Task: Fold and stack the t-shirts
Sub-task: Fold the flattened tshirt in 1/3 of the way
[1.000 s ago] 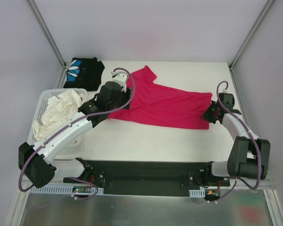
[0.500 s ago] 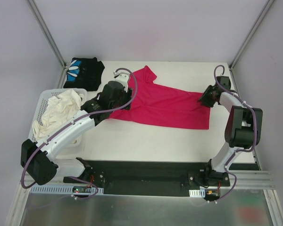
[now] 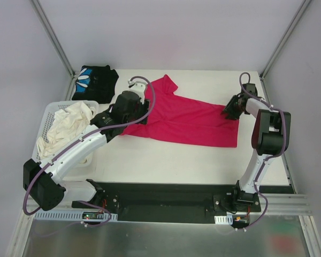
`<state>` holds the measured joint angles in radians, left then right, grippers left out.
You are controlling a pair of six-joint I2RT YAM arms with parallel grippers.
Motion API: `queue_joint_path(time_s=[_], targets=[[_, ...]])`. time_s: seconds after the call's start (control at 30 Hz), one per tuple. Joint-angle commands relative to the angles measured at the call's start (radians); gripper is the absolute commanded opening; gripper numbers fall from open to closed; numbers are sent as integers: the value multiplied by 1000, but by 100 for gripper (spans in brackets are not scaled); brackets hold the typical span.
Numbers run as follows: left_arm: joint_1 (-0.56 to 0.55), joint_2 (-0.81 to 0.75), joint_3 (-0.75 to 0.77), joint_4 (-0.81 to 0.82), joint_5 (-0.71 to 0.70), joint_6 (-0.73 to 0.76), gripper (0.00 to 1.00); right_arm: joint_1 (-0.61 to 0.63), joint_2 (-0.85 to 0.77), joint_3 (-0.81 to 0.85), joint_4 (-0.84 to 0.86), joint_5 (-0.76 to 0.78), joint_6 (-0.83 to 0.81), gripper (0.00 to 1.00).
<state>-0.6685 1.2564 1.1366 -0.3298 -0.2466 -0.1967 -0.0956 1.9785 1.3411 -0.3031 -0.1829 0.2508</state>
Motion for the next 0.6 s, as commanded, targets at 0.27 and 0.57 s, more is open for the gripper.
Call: queue_joint_path(time_s=[0.27, 0.57], targets=[[-8, -18, 68, -14, -42, 34, 54, -33, 80, 81, -44, 8, 5, 43], [-9, 6, 98, -29, -66, 56, 54, -44, 262, 435, -264, 17, -48, 45]])
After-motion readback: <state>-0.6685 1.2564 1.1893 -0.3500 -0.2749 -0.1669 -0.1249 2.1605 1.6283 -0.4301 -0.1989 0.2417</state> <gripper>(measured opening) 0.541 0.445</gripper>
